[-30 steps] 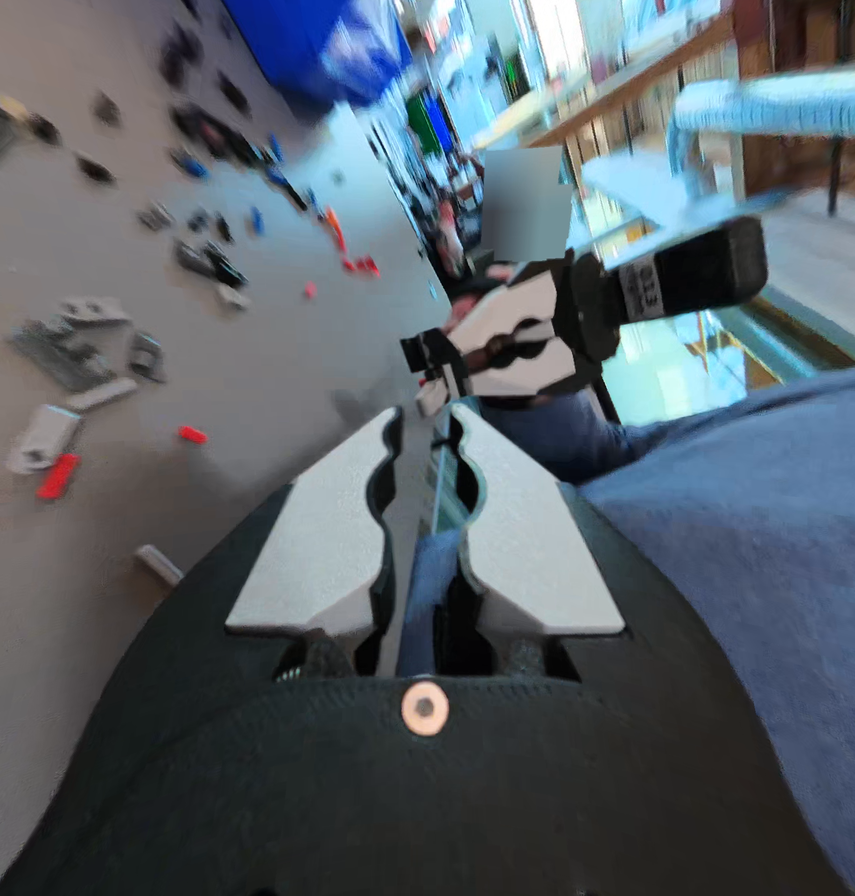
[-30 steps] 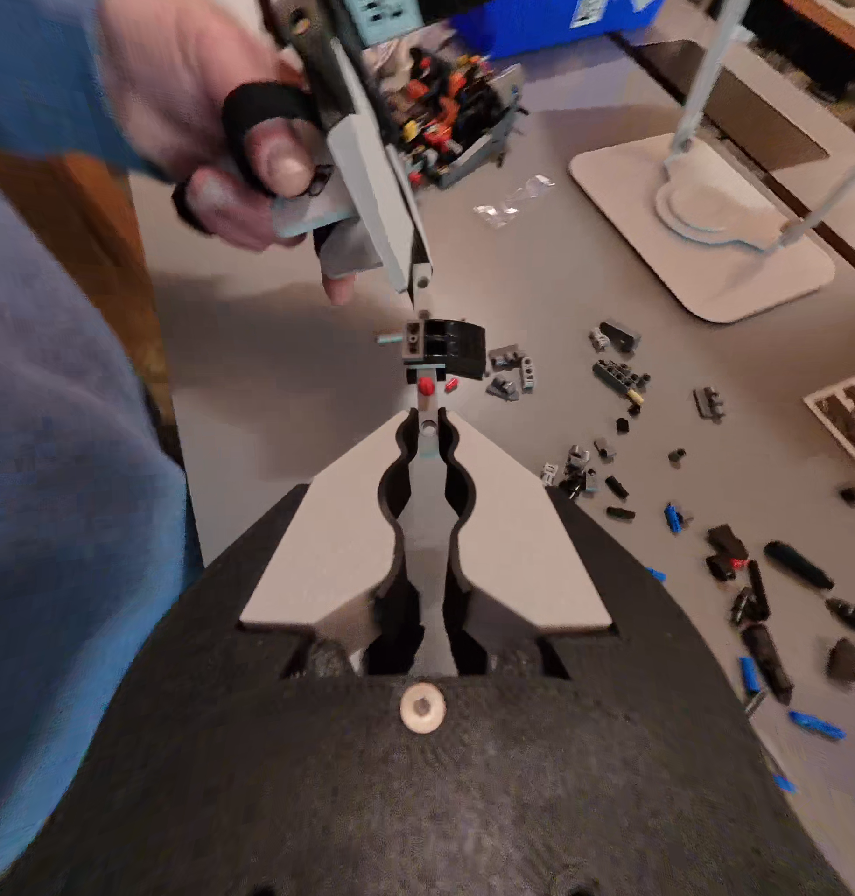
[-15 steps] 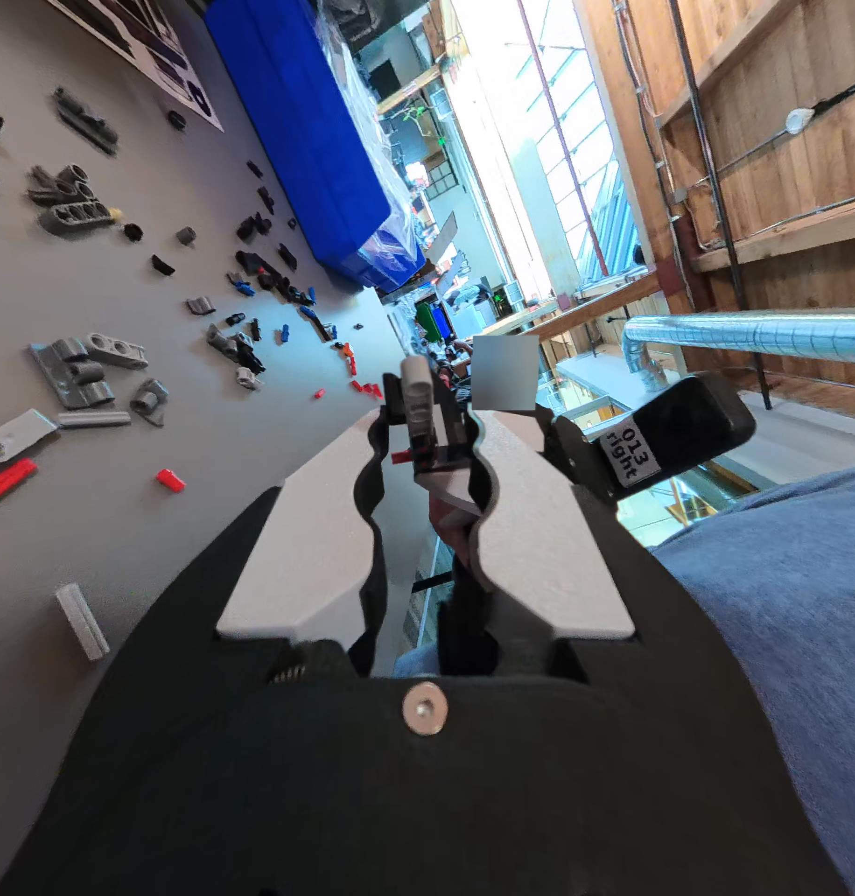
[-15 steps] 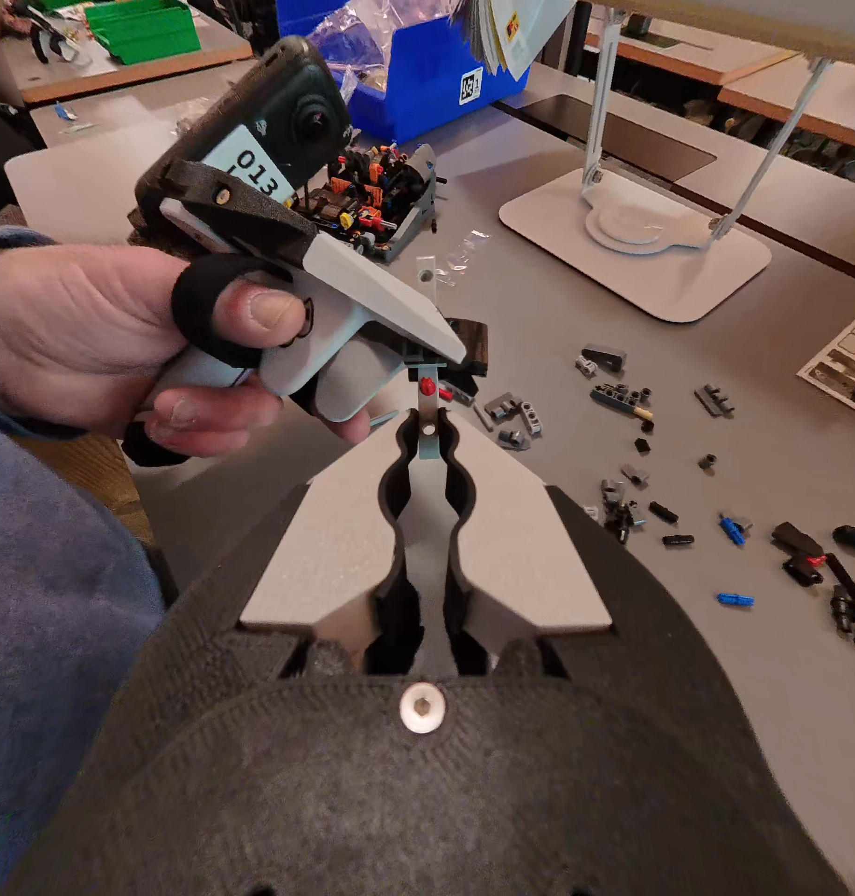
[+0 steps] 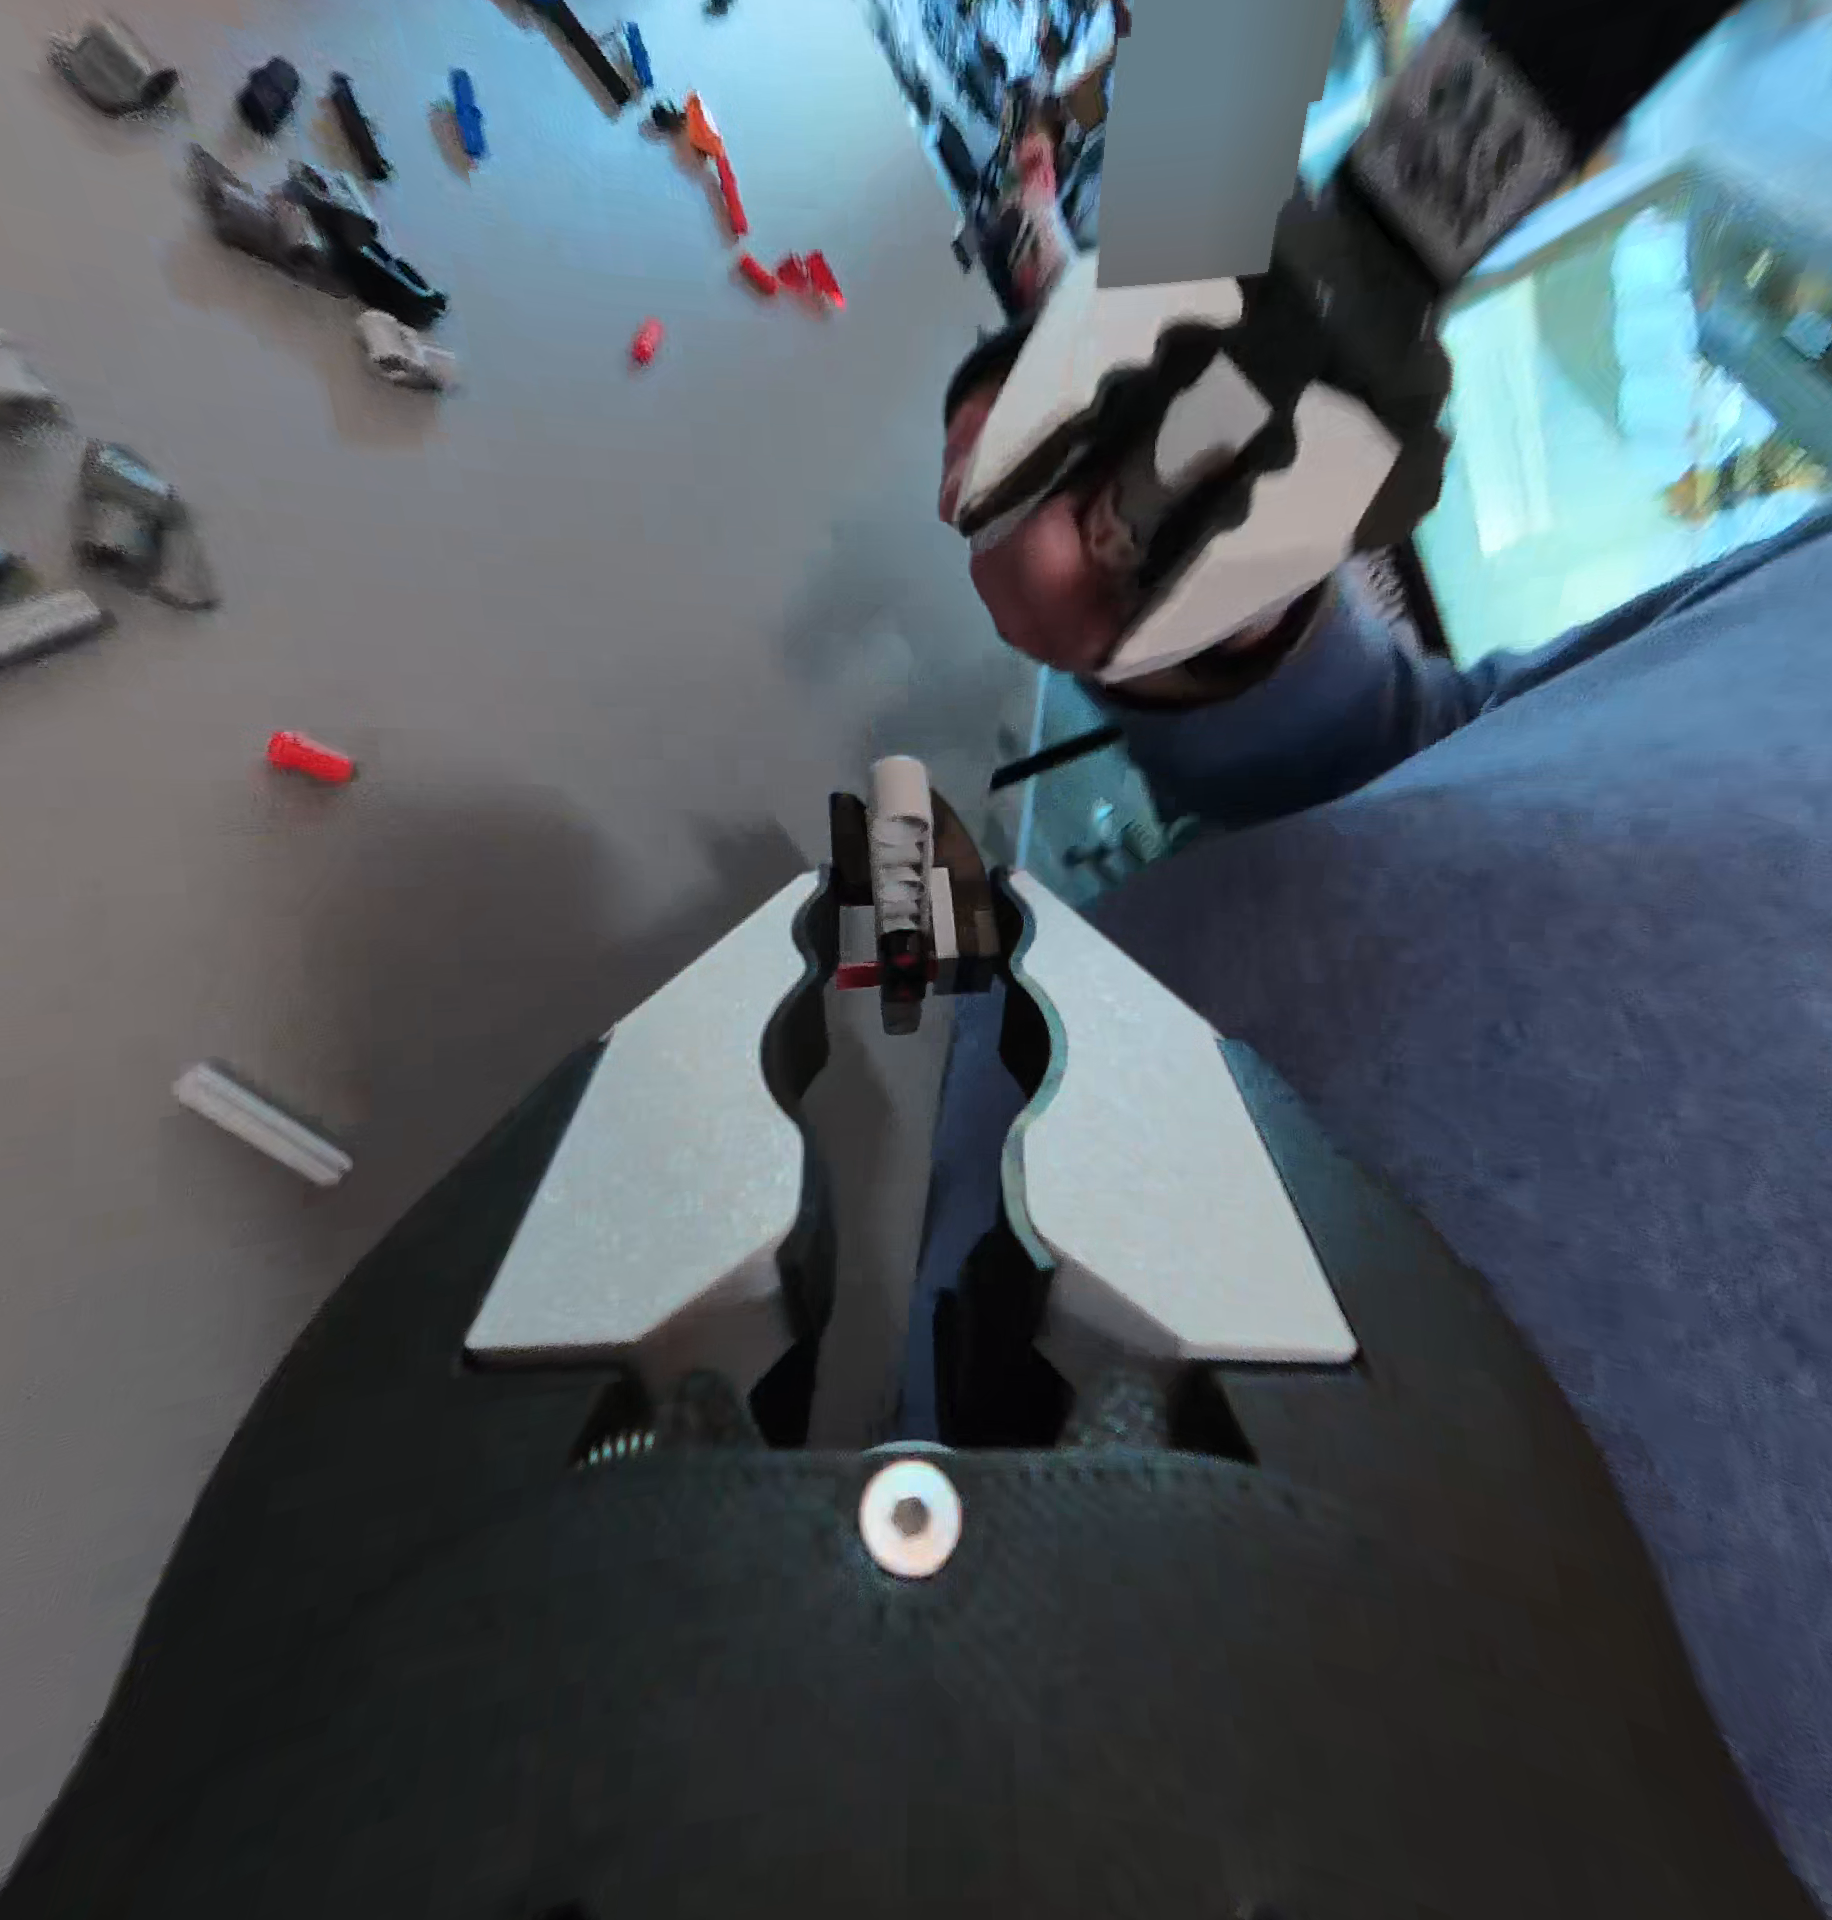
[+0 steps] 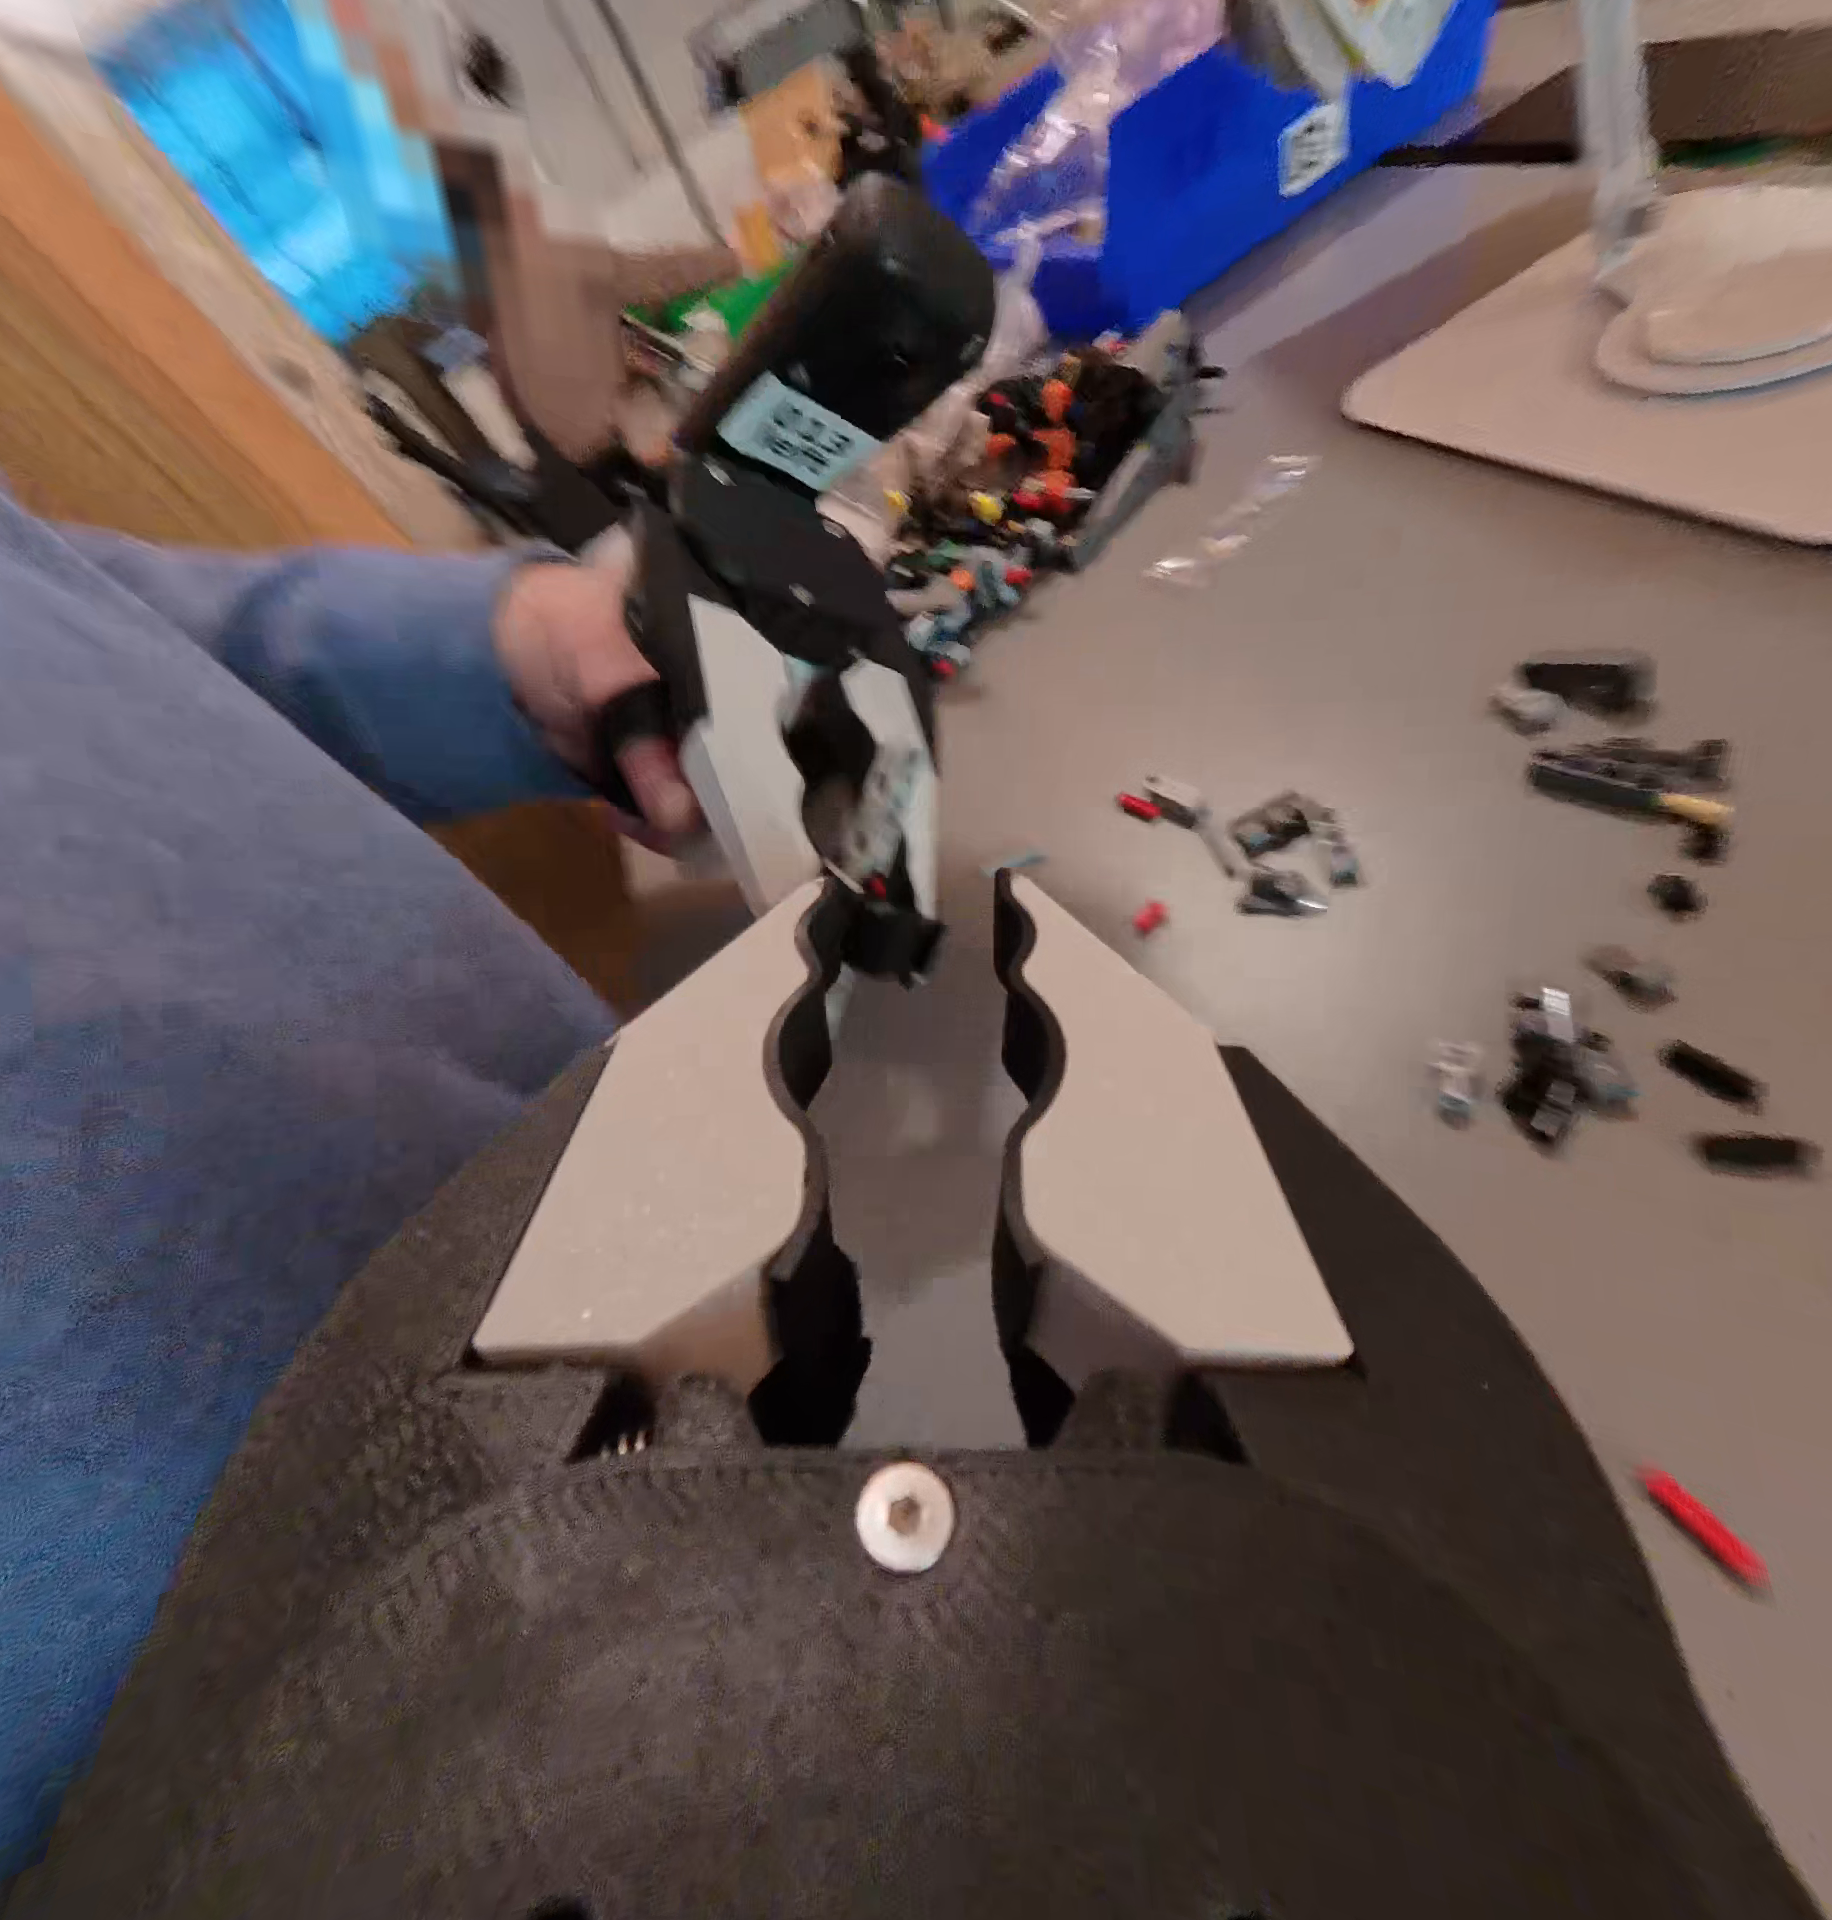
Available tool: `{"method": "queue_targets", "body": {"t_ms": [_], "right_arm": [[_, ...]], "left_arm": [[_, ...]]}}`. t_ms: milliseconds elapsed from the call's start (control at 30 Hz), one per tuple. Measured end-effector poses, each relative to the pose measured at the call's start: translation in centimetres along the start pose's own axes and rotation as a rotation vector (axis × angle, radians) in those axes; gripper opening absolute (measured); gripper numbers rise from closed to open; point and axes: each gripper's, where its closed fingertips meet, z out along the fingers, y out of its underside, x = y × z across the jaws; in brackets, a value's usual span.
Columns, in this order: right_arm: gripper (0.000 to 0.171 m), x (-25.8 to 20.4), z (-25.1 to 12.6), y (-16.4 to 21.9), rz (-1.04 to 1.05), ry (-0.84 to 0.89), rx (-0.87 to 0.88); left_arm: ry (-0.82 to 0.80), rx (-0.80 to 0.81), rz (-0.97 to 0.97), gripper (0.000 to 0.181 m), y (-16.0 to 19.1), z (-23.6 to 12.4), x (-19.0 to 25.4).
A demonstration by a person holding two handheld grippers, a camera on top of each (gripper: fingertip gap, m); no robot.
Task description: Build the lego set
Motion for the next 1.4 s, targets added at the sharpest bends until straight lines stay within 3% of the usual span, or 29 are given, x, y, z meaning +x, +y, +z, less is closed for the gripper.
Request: {"method": "queue_targets", "body": {"t_ms": [100, 200, 300, 567, 733, 833, 1000, 1200, 1400], "right_arm": [[0.034, -0.4, 0.9, -1.5, 0.206, -0.188, 0.056], [0.028, -0.6, 2.2, -0.9, 0.248, -0.261, 0.011], [0.005, -1.5, 2.9, -0.2, 0.251, -0.325, -0.023], [0.004, 0.2, -0.1, -1.1, 0.444, -0.213, 0.267], [0.004, 0.9, -1.1, 0.1, 0.538, -0.171, 0.327], [0.02, 1.1, -2.6, -0.2, 0.466, -0.137, 0.342], [0.021, 5.2, -6.4, 2.5, 0.248, 0.183, 0.181], [0.018, 14.0, -15.2, 6.4, 0.159, 0.718, -0.05], [0.017, 17.3, -17.5, 8.7, 0.165, 0.886, -0.185]], "left_arm": [[-0.03, -0.109, 0.116, 0.028, 0.1, 1.1, 0.3], [-0.04, -0.179, 0.189, 0.028, 0.1, 2.0, 0.8], [-0.032, -0.198, 0.215, 0.028, 0.0, 2.3, 1.2], [0.033, 0.0, 0.169, 0.025, -1.9, 2.2, 2.1], [0.076, -0.004, 0.124, 0.024, -1.5, 3.6, 1.9], [0.073, -0.011, 0.111, 0.024, -1.7, 3.6, 1.7], [0.04, -0.03, 0.075, 0.024, -1.2, 3.0, 0.6], [-0.018, 0.002, 0.01, 0.024, -0.6, 2.2, -1.2], [-0.037, 0.008, -0.013, 0.024, -0.6, 2.5, -1.8]]}}
